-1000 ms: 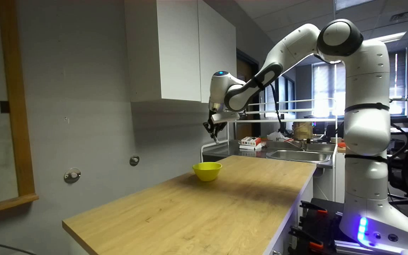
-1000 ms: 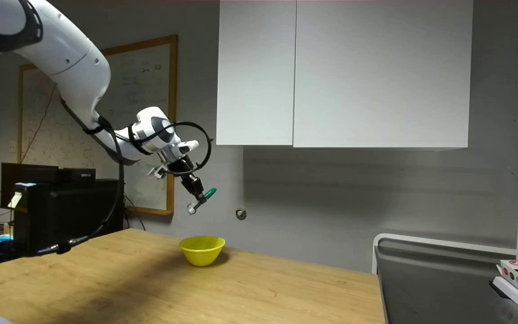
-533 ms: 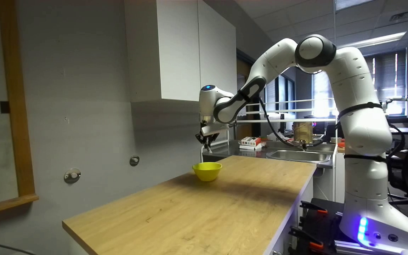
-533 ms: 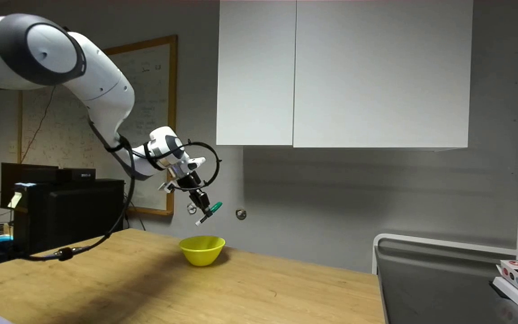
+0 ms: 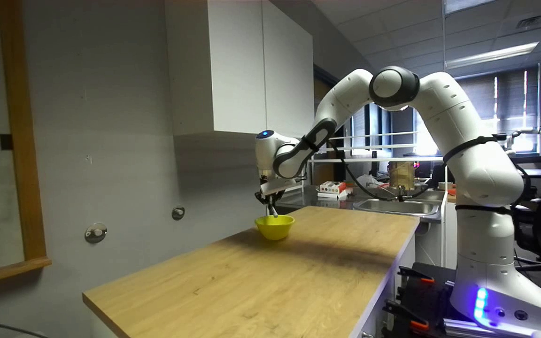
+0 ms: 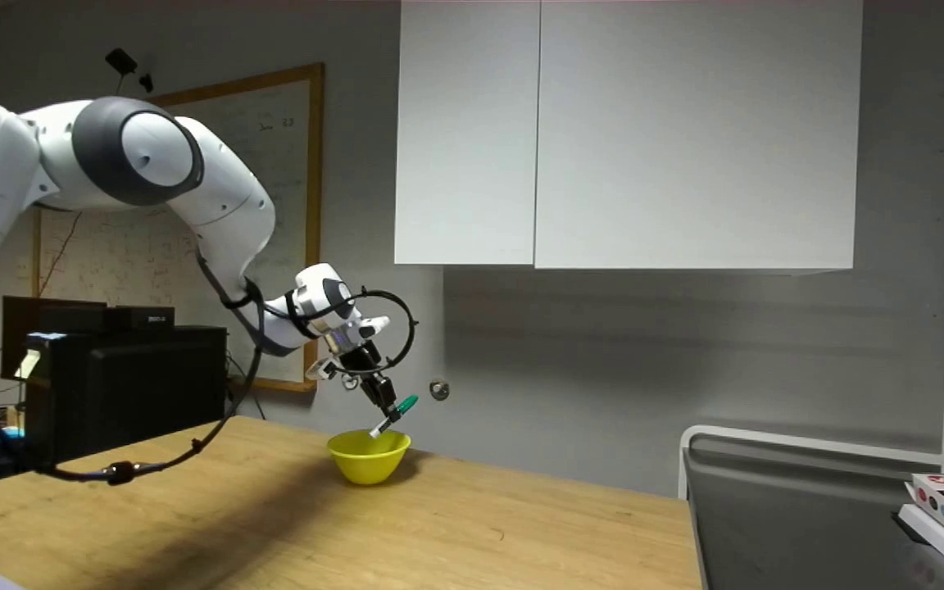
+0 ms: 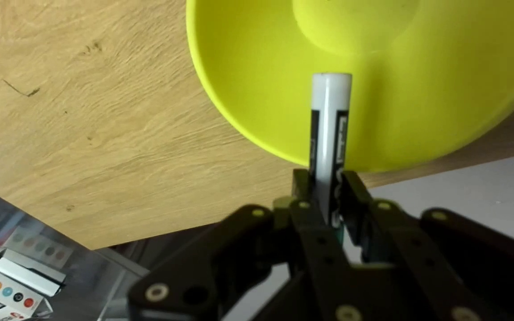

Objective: Put the marker in the bowl

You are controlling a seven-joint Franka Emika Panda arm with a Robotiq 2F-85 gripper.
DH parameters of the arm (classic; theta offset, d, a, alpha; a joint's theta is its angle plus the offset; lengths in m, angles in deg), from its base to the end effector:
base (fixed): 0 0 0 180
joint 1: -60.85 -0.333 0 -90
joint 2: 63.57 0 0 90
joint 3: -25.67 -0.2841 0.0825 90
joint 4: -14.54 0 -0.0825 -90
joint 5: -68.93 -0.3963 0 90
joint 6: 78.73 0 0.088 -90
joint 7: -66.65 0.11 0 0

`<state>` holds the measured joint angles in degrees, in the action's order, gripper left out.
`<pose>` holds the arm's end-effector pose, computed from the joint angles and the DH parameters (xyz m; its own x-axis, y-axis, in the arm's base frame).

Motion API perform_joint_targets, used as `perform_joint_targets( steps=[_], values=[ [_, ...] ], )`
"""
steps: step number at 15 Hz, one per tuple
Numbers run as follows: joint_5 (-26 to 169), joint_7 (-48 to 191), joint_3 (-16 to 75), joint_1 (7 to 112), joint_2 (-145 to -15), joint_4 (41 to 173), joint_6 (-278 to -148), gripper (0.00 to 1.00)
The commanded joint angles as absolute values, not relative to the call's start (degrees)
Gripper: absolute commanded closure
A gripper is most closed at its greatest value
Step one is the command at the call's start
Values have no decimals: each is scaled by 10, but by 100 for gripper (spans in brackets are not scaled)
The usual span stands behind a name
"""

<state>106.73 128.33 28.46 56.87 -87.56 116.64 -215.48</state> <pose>0.6679 0.0092 0.3028 0.7527 -0.4558 0.4750 -0.5954 -0.7792 0.1957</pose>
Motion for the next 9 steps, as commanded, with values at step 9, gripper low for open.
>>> perform_joint_targets(
  steps=[9],
  values=[
    [1054, 1287, 330, 533, -924, 1139, -2145, 87]
  ],
)
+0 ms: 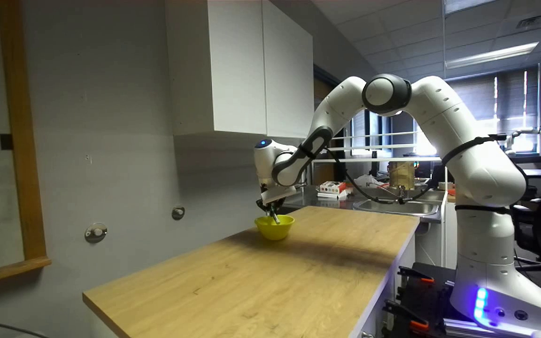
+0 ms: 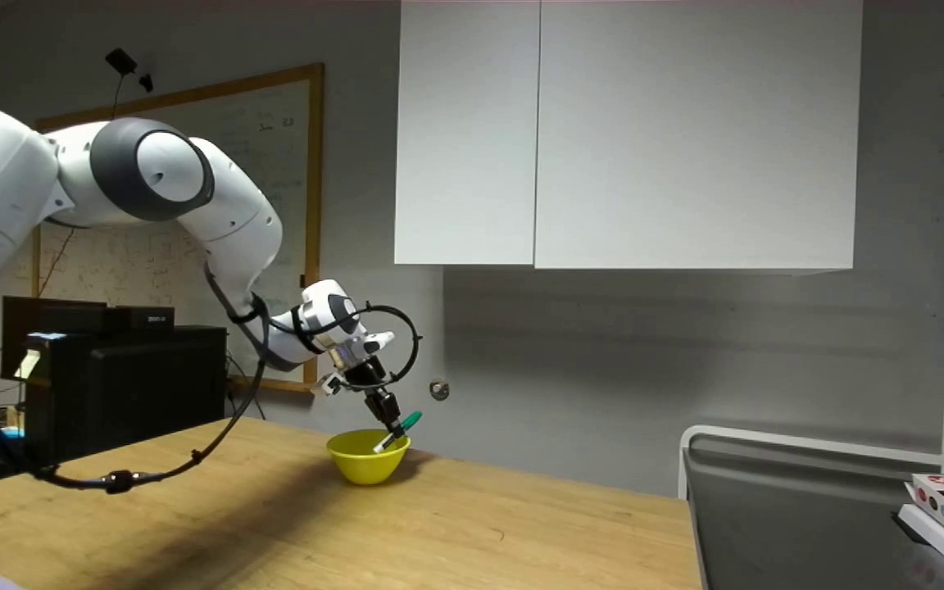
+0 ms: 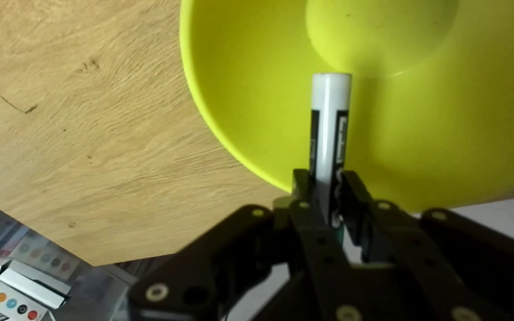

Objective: Put the marker in the bowl

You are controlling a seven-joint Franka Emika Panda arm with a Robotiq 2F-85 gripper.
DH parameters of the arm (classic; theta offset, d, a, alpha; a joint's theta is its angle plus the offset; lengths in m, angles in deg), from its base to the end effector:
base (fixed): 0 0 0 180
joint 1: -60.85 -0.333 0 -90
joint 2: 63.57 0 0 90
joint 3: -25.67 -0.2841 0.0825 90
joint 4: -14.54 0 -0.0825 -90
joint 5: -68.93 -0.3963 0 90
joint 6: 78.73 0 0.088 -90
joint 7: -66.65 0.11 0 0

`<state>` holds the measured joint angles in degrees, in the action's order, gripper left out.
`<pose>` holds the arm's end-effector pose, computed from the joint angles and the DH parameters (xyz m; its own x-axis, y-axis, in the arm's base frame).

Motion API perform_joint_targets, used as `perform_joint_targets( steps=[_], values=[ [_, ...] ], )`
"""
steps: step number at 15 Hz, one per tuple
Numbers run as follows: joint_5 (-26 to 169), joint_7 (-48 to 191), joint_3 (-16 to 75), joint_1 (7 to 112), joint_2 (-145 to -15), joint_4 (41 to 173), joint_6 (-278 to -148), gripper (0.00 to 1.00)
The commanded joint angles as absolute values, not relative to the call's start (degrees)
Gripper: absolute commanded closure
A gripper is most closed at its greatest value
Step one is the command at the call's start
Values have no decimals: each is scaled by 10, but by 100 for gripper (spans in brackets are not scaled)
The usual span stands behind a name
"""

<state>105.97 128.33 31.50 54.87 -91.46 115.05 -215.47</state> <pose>0.6723 -0.0001 0.2715 0.7613 -0.4626 0.4544 -0.6027 -0.7634 0.2325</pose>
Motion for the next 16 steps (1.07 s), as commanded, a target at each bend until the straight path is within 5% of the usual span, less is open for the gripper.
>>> perform_joint_targets(
  steps=[1, 2, 10, 16],
  values=[
    [1055, 1288, 331, 532, -923, 1141, -2145, 87],
    [1056, 1288, 333, 531, -922, 1142, -2144, 61],
    [1062, 1291, 338, 518, -899, 1163, -2128, 4],
    [1055, 1266, 321, 514, -811, 1222, -2111, 0]
  ],
)
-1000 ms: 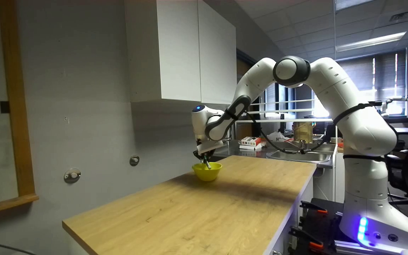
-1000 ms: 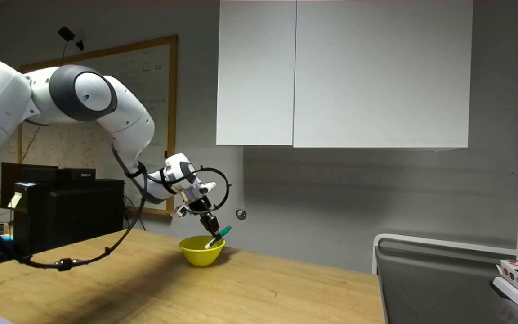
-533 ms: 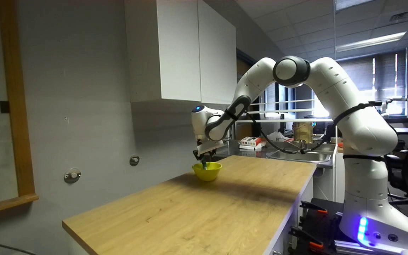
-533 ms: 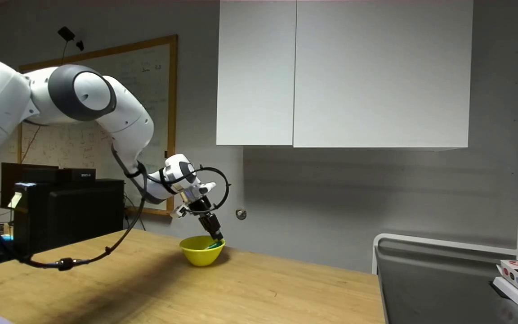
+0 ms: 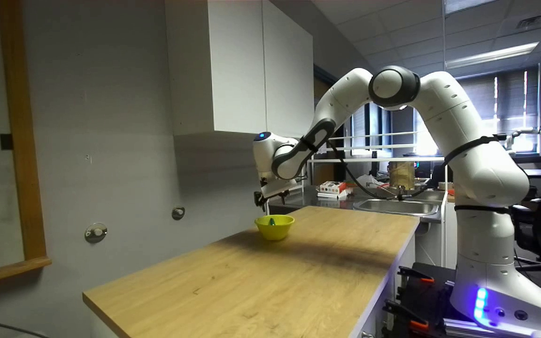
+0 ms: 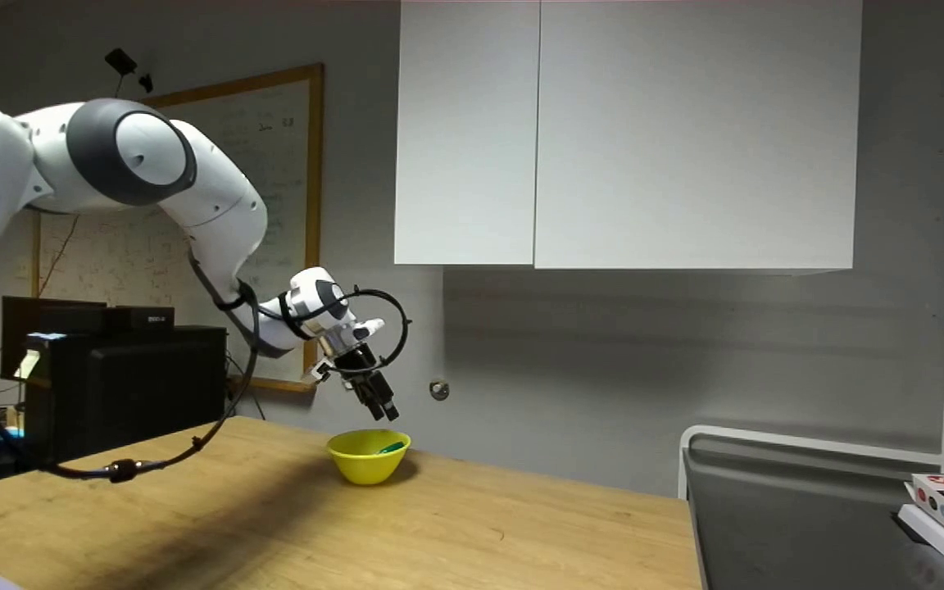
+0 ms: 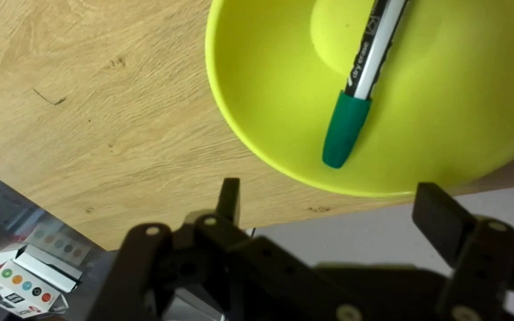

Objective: Put the marker in the bowl

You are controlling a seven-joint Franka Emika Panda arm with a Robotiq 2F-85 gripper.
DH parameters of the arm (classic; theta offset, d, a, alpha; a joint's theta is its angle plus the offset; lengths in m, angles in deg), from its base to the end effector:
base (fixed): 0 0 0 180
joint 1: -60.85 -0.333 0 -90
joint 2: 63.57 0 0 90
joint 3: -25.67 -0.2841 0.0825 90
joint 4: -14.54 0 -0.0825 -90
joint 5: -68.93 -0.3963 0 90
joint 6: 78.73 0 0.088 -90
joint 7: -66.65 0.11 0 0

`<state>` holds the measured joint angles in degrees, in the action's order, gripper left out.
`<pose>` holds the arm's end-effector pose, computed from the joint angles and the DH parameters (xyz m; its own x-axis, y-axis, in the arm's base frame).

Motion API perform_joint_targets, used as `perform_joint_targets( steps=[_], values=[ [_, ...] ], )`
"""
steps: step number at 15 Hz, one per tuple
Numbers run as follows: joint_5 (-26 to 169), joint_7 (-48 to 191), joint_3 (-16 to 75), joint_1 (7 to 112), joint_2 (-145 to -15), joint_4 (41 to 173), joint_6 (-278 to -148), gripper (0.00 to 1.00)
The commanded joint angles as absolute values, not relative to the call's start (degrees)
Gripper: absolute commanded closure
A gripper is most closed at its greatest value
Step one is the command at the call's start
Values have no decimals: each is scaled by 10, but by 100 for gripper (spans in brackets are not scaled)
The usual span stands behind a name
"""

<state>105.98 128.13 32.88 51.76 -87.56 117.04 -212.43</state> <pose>0.6620 0.0157 0.2972 0.7678 -0.4467 0.4593 -0.5958 -0.7614 0.2555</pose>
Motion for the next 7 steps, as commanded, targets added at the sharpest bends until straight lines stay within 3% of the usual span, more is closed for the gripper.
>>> perform_joint_targets(
  steps=[1, 7],
  values=[
    [1045, 1251, 314, 518, -791, 1237, -2110, 0],
    [923, 1085, 271, 539, -675, 1329, -2118, 0]
  ],
)
